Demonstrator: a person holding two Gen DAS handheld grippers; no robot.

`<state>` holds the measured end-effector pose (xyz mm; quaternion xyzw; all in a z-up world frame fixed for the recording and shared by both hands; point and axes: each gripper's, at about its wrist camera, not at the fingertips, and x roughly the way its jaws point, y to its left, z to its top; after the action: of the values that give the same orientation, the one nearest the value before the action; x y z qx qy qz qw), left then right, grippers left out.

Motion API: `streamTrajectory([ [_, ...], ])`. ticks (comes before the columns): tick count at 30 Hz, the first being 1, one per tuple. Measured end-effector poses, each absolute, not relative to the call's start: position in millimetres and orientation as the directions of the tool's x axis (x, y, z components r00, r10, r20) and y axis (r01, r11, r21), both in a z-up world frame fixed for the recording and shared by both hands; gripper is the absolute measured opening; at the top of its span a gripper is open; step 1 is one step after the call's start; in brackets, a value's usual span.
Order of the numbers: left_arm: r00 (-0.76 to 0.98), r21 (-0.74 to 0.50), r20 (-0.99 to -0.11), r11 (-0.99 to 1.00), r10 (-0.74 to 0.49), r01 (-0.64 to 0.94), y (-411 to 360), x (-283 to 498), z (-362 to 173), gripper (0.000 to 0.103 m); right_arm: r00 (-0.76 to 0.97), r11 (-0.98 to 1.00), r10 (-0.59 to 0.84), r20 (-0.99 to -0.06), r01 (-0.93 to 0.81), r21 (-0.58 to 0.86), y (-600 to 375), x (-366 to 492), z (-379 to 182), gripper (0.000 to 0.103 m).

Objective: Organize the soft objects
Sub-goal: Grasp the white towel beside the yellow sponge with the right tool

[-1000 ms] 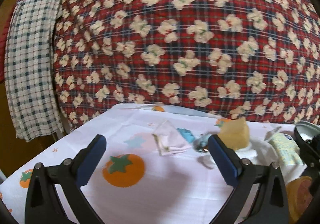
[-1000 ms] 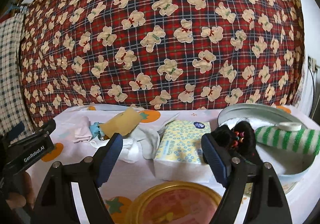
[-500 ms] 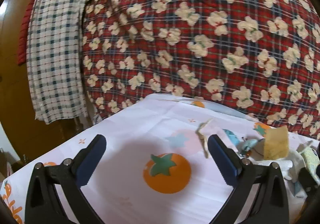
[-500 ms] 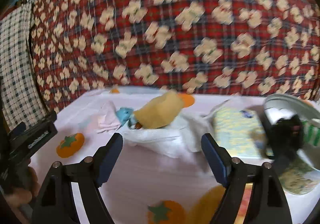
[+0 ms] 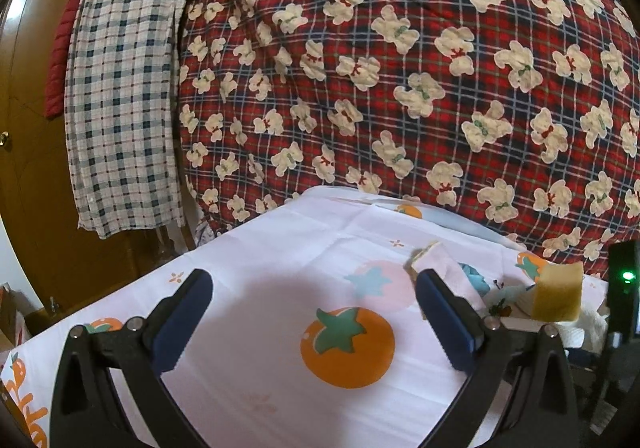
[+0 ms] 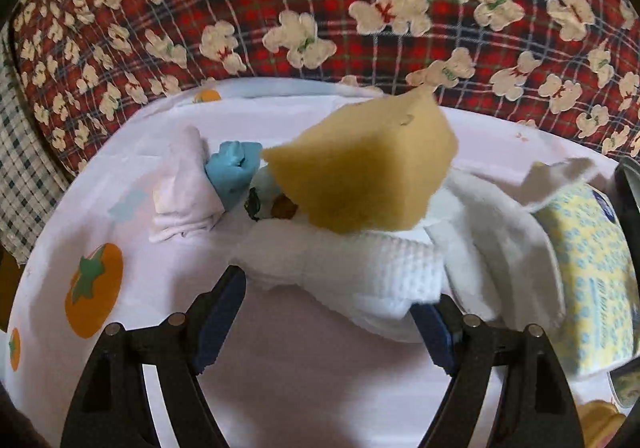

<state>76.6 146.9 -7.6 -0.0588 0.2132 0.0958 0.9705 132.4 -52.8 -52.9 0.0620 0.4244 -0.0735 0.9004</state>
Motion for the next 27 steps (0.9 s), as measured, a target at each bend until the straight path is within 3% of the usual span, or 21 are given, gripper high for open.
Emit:
streamTrajectory([
  [8, 0.883, -0.088, -0.443, 0.973, 0.154, -0.214, 150.2, 79.0, -10.1, 0.103, 0.605, 0.982, -0.114, -0.788, 0.191, 0.004, -48.6, 138.9, -53.4, 0.080],
  [10, 0.879, -0.080, -0.448, 0.972, 0.162, -0.220, 150.3, 80.9, -11.3, 0.103, 0.605, 0.979, -0.141, -0.784, 0.205, -0.018, -49.7, 137.2, -51.9, 0.062],
  [11, 0.876, -0.077, -0.452, 0.972, 0.166, -0.224, 151.2, 81.9, -11.5, 0.103, 0.610, 0.978, -0.146, -0.779, 0.207, -0.022, -52.2, 134.6, -50.7, 0.058],
  [13, 0.870, -0.073, -0.460, 0.968, 0.179, -0.238, 153.6, 83.8, -12.5, 0.103, 0.626, 0.980, -0.133, -0.768, 0.200, -0.007, -55.5, 130.2, -48.3, 0.035],
  [15, 0.856, -0.070, -0.476, 0.962, 0.199, -0.263, 159.4, 86.7, -14.4, 0.103, 0.648, 0.986, -0.079, -0.757, 0.164, 0.038, -57.2, 121.3, -45.9, 0.022],
  [20, 0.815, -0.126, -0.521, 0.921, 0.254, -0.368, 190.2, 90.3, -20.3, 0.103, 0.742, 0.995, 0.036, -0.670, 0.037, 0.094, -46.2, 88.2, -29.7, 0.018],
  [23, 0.790, -0.204, -0.554, 0.878, 0.262, -0.434, 212.2, 88.9, -28.4, 0.102, 0.778, 0.978, 0.176, -0.603, -0.067, 0.198, -48.0, 68.2, -17.5, 0.018],
  [27, 0.803, -0.227, -0.564, 0.899, 0.192, -0.374, 207.1, 91.6, -33.5, 0.102, 0.808, 0.964, 0.240, -0.538, -0.135, 0.228, -50.0, 47.5, -7.4, 0.018],
])
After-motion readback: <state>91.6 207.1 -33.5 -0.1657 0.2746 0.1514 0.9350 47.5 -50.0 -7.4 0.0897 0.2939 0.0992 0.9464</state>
